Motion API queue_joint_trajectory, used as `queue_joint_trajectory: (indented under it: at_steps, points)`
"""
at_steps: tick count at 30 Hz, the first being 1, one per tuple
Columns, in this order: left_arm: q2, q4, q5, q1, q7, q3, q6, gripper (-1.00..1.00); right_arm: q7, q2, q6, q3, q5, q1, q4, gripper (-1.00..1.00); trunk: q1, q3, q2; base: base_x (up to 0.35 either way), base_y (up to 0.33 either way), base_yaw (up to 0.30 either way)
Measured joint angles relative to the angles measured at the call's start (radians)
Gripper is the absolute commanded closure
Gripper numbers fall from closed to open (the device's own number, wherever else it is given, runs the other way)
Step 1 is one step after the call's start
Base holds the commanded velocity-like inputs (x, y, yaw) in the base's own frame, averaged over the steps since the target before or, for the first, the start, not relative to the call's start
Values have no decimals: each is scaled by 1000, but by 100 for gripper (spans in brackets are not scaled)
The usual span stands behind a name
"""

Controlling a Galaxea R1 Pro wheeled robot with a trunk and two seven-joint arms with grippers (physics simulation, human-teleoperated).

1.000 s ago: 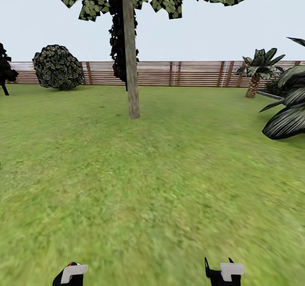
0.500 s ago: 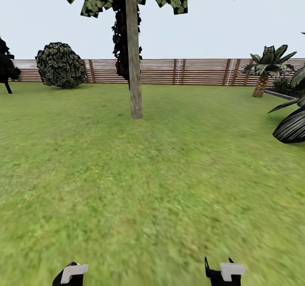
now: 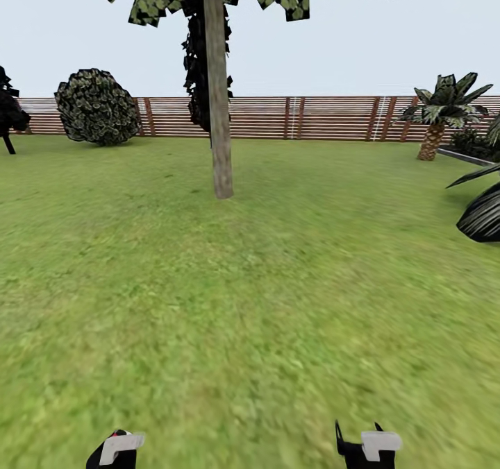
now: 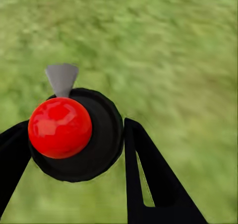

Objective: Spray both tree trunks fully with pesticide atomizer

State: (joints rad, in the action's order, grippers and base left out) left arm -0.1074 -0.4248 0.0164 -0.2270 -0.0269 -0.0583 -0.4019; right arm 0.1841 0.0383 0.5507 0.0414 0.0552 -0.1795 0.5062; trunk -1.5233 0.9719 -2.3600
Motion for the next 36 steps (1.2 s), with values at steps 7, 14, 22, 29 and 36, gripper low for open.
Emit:
queue_joint_trajectory:
  at_steps: [7, 14, 22, 29, 36]
  points:
    - [-1, 0, 0, 0, 1, 0, 0, 100, 0, 0, 0, 0, 0, 0, 0, -100, 0, 0, 0, 334, 0, 0]
    - [-2, 0, -1, 0, 1, 0, 0, 100, 0, -1, 0, 0, 0, 0, 0, -100, 0, 10, 0, 334, 0, 0]
    - [-2, 9, 0, 0, 1, -1, 0, 100, 0, -2, 0, 0, 0, 0, 0, -100, 0, 22, 0, 334, 8, 0]
    - [-1, 12, 0, 0, 1, -1, 0, 100, 0, -2, 0, 0, 0, 0, 0, -100, 0, 33, 0, 334, 46, 0]
    - [-1, 12, 0, 0, 1, -2, 0, 100, 0, -2, 0, 0, 0, 0, 0, -100, 0, 44, 0, 334, 68, 0]
